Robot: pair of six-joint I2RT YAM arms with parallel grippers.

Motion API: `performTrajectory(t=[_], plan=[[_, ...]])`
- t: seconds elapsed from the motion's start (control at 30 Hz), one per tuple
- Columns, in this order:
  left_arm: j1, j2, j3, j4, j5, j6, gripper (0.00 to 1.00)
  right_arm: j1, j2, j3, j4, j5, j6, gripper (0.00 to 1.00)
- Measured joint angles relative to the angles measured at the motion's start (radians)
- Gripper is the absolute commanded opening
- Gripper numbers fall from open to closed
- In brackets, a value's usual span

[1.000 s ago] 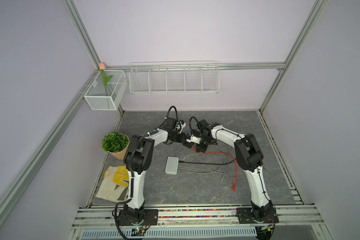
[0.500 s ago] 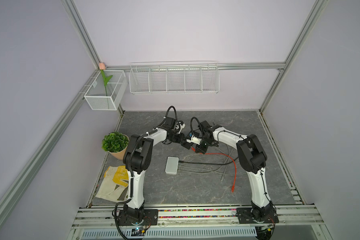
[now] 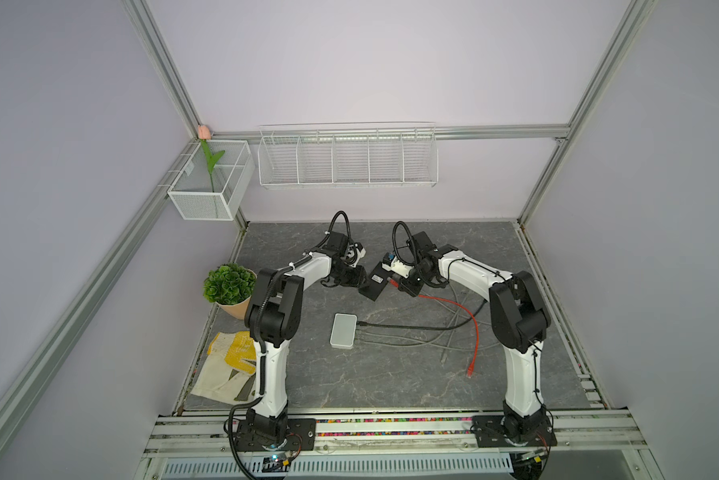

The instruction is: Insert the plug into the switch port

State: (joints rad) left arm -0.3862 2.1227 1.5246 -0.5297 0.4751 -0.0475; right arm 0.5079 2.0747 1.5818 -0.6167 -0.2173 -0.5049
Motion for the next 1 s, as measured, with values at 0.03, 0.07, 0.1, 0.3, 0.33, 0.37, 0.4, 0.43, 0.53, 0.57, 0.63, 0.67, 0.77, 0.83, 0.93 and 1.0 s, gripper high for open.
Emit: performTrajectory(t=[0.03, 0.07, 0.1, 0.3, 0.33, 0.37, 0.4, 0.43, 0.53, 0.57, 0.63, 0.67, 0.77, 0.83, 0.93, 1.0], plan=[[0.000, 0.000, 0.003, -0.005, -0.003, -0.001, 0.35, 0.001, 0.000, -0.002, 0.000, 0.000, 0.000, 0.11], [0.000, 0.000, 0.004, -0.007, -0.005, -0.001, 0.35, 0.004, 0.000, -0.005, -0.001, -0.001, 0.000, 0.11], [0.000, 0.000, 0.005, -0.010, -0.006, -0.001, 0.35, 0.006, 0.000, -0.005, -0.004, -0.002, 0.000, 0.11], [0.000, 0.002, 0.011, -0.019, -0.007, -0.005, 0.35, 0.032, 0.006, 0.011, -0.055, -0.026, -0.008, 0.11], [0.000, 0.003, 0.013, -0.021, -0.007, -0.005, 0.35, 0.037, 0.011, 0.022, -0.070, -0.032, -0.010, 0.11], [0.000, 0.004, 0.016, -0.022, -0.007, -0.005, 0.35, 0.040, 0.017, 0.033, -0.082, -0.036, -0.012, 0.11], [0.000, 0.005, 0.019, -0.021, -0.007, -0.008, 0.36, 0.044, 0.026, 0.046, -0.095, -0.040, -0.015, 0.11], [0.000, 0.007, 0.021, -0.021, -0.007, -0.012, 0.36, 0.047, 0.035, 0.057, -0.105, -0.043, -0.017, 0.11], [0.000, 0.009, 0.023, -0.018, -0.005, -0.022, 0.38, 0.050, 0.057, 0.076, -0.138, -0.048, -0.021, 0.11], [0.000, 0.010, 0.023, -0.017, -0.002, -0.026, 0.39, 0.050, 0.066, 0.080, -0.149, -0.050, -0.023, 0.11], [0.000, 0.012, 0.023, -0.012, 0.003, -0.031, 0.39, 0.050, 0.079, 0.086, -0.166, -0.048, -0.023, 0.11], [0.000, 0.013, 0.023, -0.009, 0.006, -0.032, 0.39, 0.050, 0.084, 0.090, -0.175, -0.045, -0.023, 0.11], [0.000, 0.013, 0.023, 0.000, 0.016, -0.038, 0.39, 0.050, 0.105, 0.113, -0.192, -0.037, -0.023, 0.11], [0.000, 0.013, 0.023, 0.003, 0.024, -0.039, 0.39, 0.050, 0.117, 0.124, -0.194, -0.034, -0.023, 0.11], [0.000, 0.015, 0.024, 0.005, 0.032, -0.043, 0.38, 0.050, 0.134, 0.144, -0.199, -0.033, -0.023, 0.11], [0.000, 0.021, 0.031, 0.006, 0.040, -0.043, 0.37, 0.050, 0.145, 0.160, -0.203, -0.031, -0.023, 0.11]])
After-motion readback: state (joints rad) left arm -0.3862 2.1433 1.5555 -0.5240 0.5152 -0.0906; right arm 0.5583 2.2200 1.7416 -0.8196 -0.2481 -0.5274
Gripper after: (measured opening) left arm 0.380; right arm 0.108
